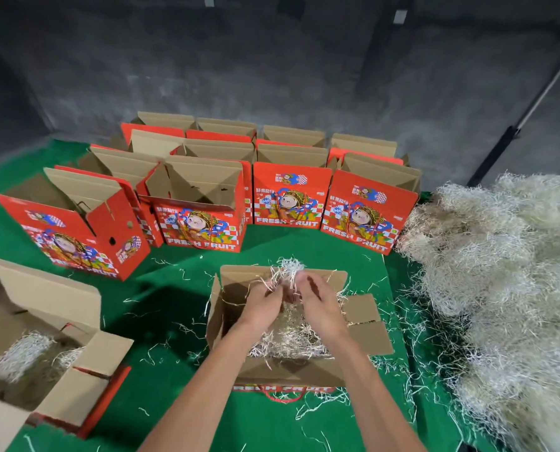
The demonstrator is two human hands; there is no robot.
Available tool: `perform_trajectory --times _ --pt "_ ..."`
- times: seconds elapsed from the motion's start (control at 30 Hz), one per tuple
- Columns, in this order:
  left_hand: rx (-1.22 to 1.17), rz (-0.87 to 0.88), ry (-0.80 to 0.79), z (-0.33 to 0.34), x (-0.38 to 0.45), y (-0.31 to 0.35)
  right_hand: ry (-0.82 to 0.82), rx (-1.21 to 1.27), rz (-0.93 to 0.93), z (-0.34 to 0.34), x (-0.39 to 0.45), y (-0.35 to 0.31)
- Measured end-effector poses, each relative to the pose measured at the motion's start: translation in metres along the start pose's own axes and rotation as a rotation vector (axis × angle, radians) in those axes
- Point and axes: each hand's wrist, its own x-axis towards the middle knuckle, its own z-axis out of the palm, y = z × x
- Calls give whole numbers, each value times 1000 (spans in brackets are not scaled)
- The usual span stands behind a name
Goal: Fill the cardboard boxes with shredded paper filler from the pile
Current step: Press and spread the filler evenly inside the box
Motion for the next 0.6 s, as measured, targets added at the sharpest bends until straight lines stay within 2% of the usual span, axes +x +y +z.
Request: perform_trajectory --times 0.13,0.2,0.27,0.37,0.43,0.5,0.6 --pt "90 148 -125 -18 -15 -3 27 267 41 -10 4 -1" --pt "102 125 -152 -34 -20 -6 -30 405 5 -21 9 0" --pt "129 116 -177 -47 -18 -9 -133 383 -31 -30 12 4" --pt "370 116 -335 -52 -10 -10 -251 132 88 -34 11 18" --pt "643 105 -394 -50 -1 -20 -299 -186 115 -34 11 31" --pt "871 108 -363 -46 4 -28 -362 -456 87 -34 14 43" --pt "1025 230 -294 -40 7 -32 -435 -707 57 -39 24 52"
